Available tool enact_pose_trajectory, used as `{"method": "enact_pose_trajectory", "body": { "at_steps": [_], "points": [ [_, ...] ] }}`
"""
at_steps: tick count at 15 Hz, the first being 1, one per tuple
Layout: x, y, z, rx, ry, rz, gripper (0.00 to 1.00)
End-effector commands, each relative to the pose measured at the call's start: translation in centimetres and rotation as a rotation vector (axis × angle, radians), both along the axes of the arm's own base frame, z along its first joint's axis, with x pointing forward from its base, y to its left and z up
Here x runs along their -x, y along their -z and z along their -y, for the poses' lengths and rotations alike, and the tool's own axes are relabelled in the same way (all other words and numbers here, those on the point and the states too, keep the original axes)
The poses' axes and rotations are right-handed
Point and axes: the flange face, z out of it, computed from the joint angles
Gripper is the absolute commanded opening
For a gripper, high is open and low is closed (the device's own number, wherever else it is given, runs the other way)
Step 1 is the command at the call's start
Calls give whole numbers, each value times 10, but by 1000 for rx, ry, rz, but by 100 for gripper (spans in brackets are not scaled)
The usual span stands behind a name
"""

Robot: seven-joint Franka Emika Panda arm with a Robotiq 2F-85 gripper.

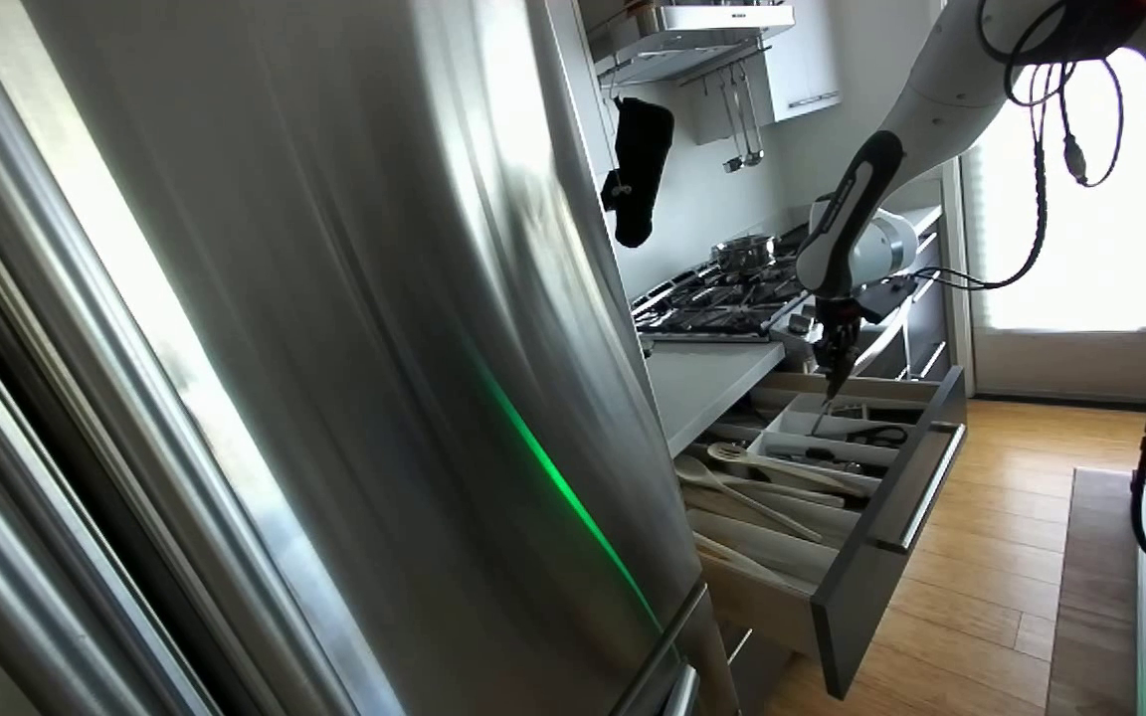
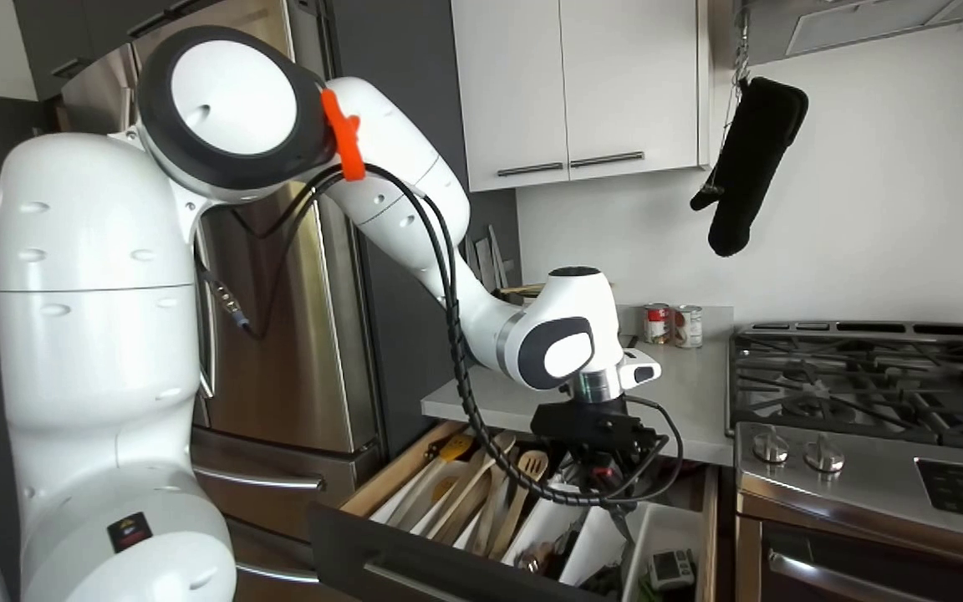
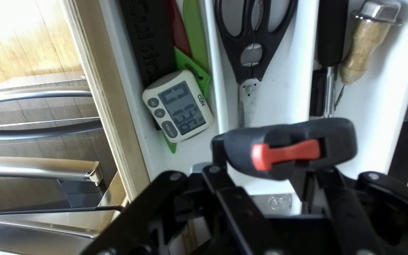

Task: Remove one scissors from the open drawer and put it on the counter

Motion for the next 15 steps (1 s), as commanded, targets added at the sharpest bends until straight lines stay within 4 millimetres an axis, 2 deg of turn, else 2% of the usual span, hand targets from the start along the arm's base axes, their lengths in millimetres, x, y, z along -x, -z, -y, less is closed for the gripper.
{"method": "enact_pose_trajectory", "body": {
  "at_steps": [1,12,15],
  "points": [
    [12,-12,1,-34,2,11,20],
    [18,-48,11,-47,35,66,20],
    [18,-46,11,-70,36,37,20]
  ]
}}
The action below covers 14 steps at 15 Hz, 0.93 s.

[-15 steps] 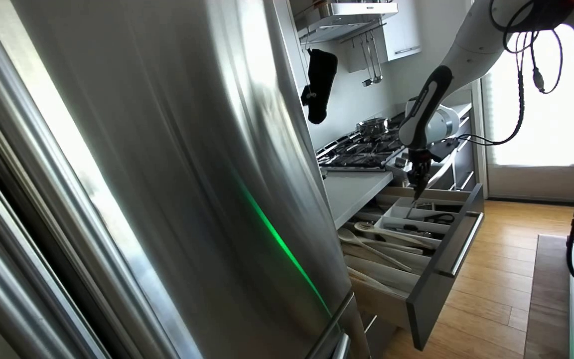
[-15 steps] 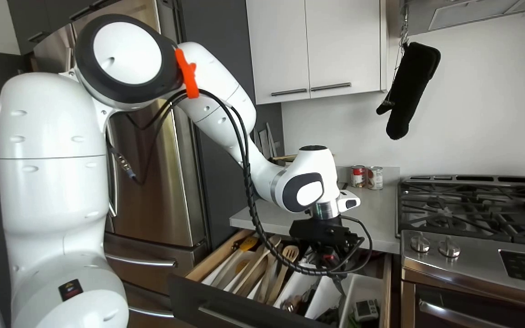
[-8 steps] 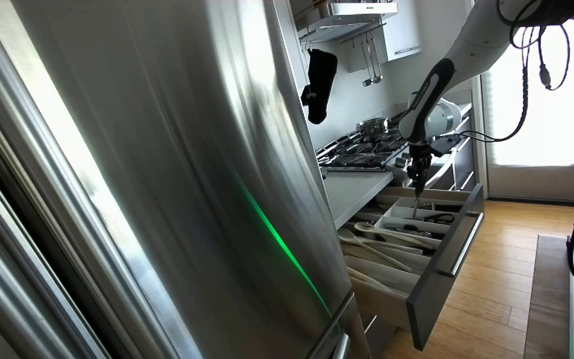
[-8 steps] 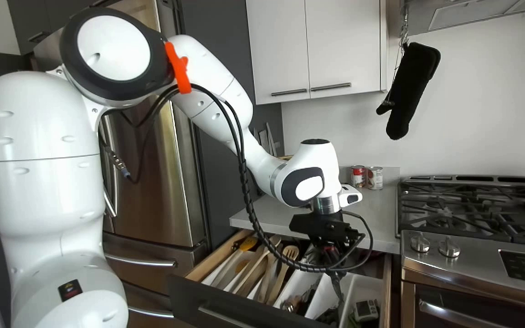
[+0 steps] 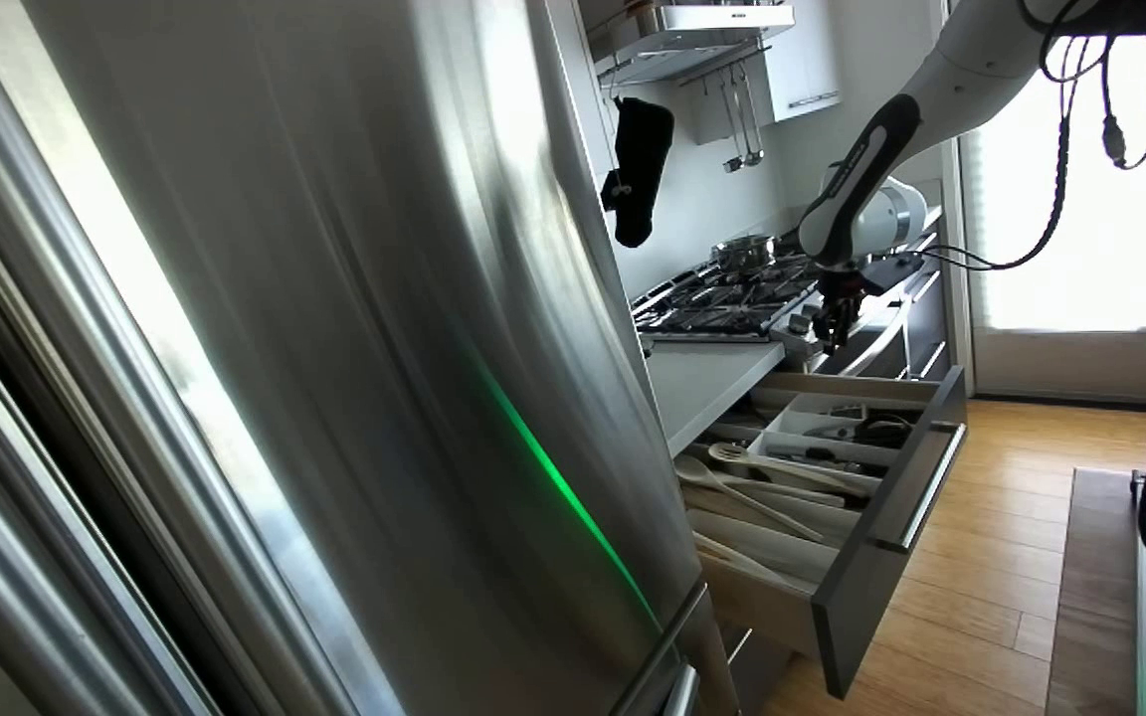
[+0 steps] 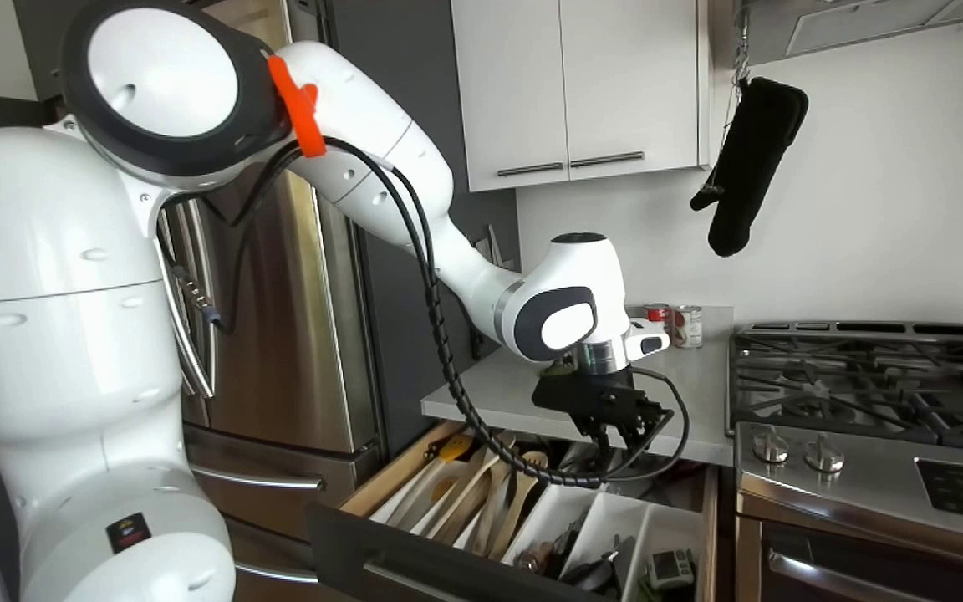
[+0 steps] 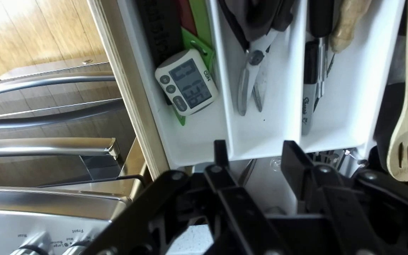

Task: Remove one scissors from the open drawer and put it on the counter

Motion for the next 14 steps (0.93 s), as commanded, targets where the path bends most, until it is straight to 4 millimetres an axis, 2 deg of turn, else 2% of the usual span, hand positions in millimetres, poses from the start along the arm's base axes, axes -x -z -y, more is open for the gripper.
{"method": "enact_pose_trajectory", "body": {
  "at_steps": [1,4,5,6,8,9,12,14],
  "points": [
    [7,5,-3,-71,-15,-66,20],
    [6,21,-7,-111,-31,-150,20],
    [5,27,-8,-123,-35,-177,49],
    [4,35,-9,-131,-33,-204,71],
    [1,55,-12,-141,-36,-254,75],
    [0,64,-14,-144,-36,-276,81],
    [-3,93,-15,-150,-42,-337,81],
    [-6,108,-14,-148,-40,-371,70]
  ]
}}
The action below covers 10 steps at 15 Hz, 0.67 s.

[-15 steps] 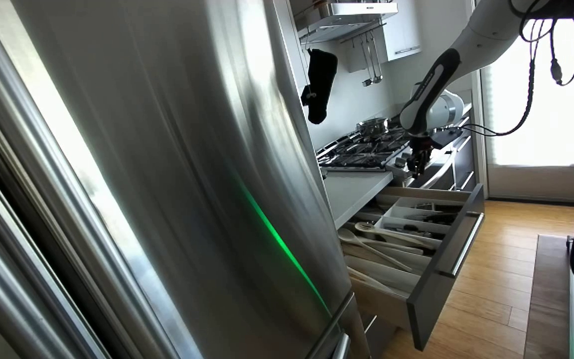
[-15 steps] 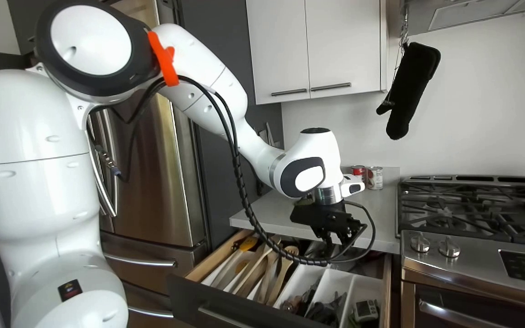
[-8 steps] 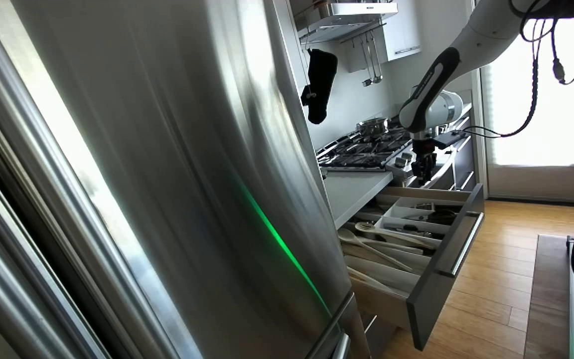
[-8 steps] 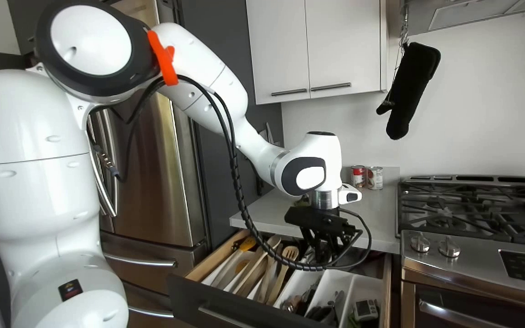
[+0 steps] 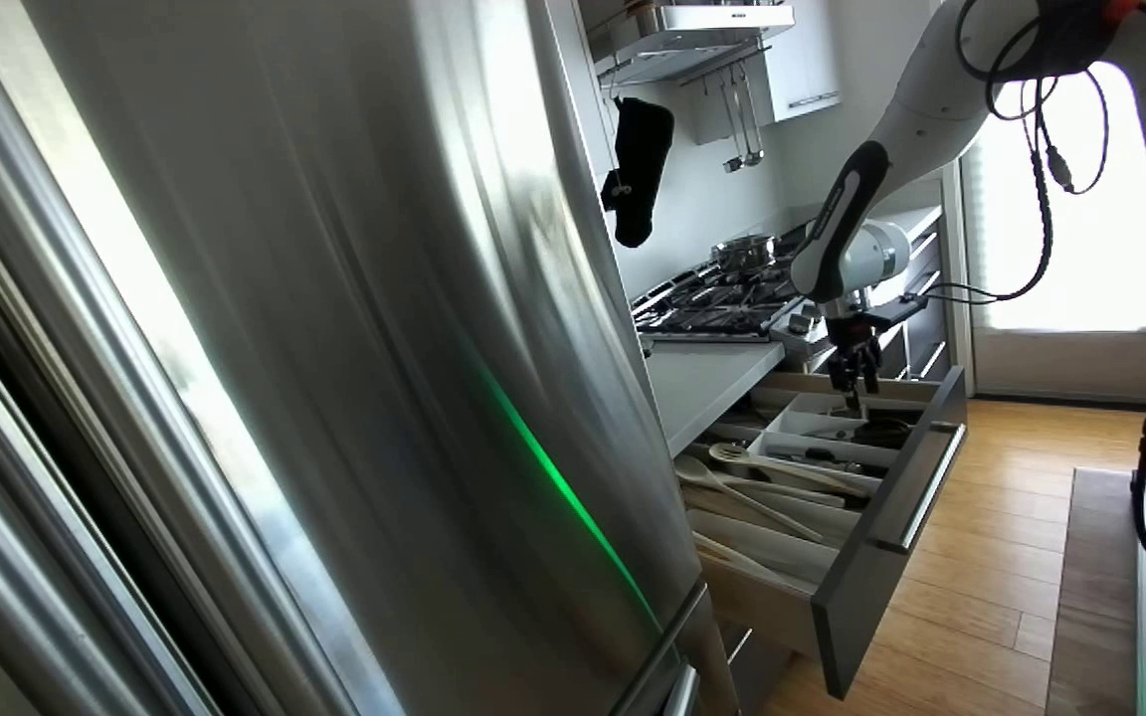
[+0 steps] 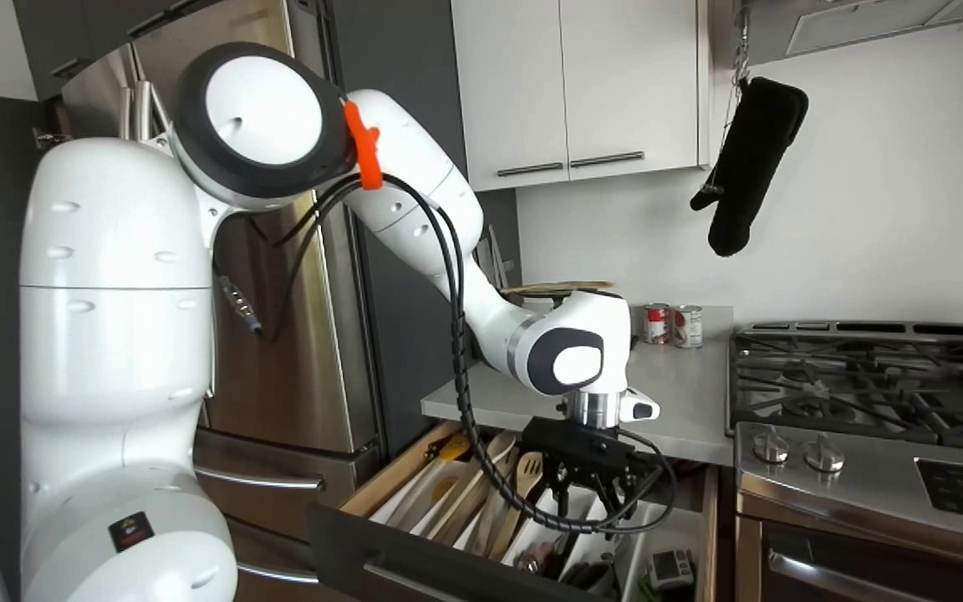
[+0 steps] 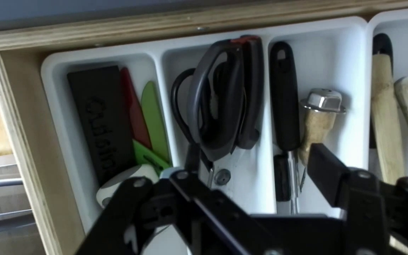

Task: Remove one scissors from the open drawer and put it on the counter

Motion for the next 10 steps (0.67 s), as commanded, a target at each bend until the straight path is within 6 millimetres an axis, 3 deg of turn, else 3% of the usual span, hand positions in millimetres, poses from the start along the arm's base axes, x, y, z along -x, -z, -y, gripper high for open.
{"method": "enact_pose_trajectory", "body": {
  "at_steps": [1,2,3,10],
  "points": [
    [-9,28,5,8,8,-77,65],
    [-10,33,6,14,12,-91,64],
    [-12,37,8,28,19,-100,55],
    [-19,54,13,109,20,-160,45]
  ]
}}
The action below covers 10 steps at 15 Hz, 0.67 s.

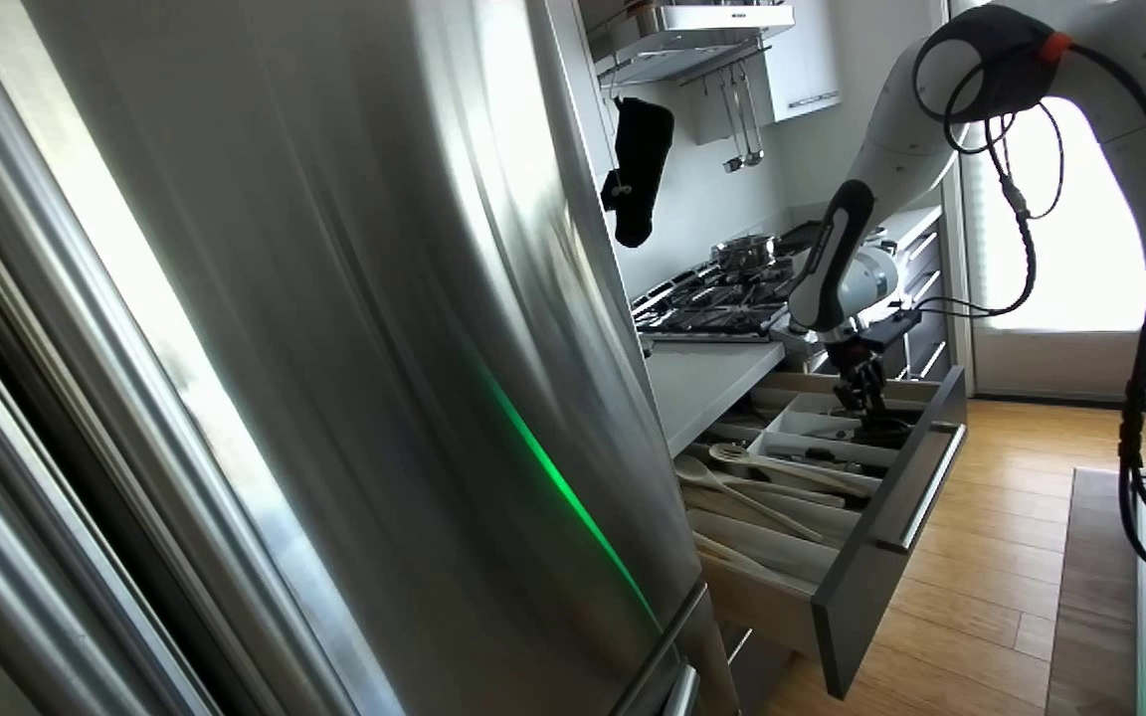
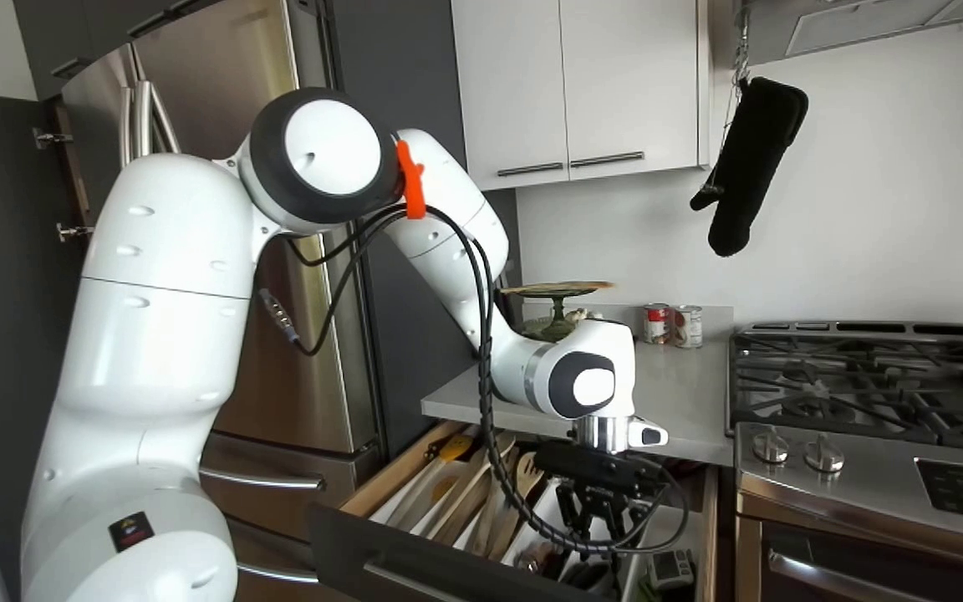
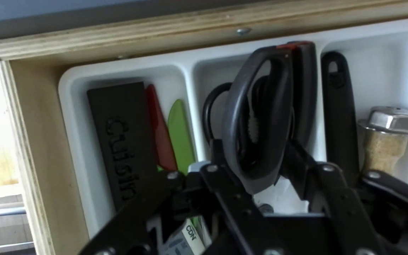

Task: Remove one scissors from the open drawer and put it on the counter

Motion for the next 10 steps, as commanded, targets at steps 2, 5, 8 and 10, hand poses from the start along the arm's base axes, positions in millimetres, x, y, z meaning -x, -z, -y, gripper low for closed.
{"method": "enact_pose_trajectory", "body": {
  "at_steps": [2,5,8,10],
  "points": [
    [-5,12,2,36,2,-50,40],
    [-5,19,0,43,-6,-67,33],
    [-5,23,-3,51,-17,-79,8],
    [-6,20,0,72,-28,-84,0]
  ]
}}
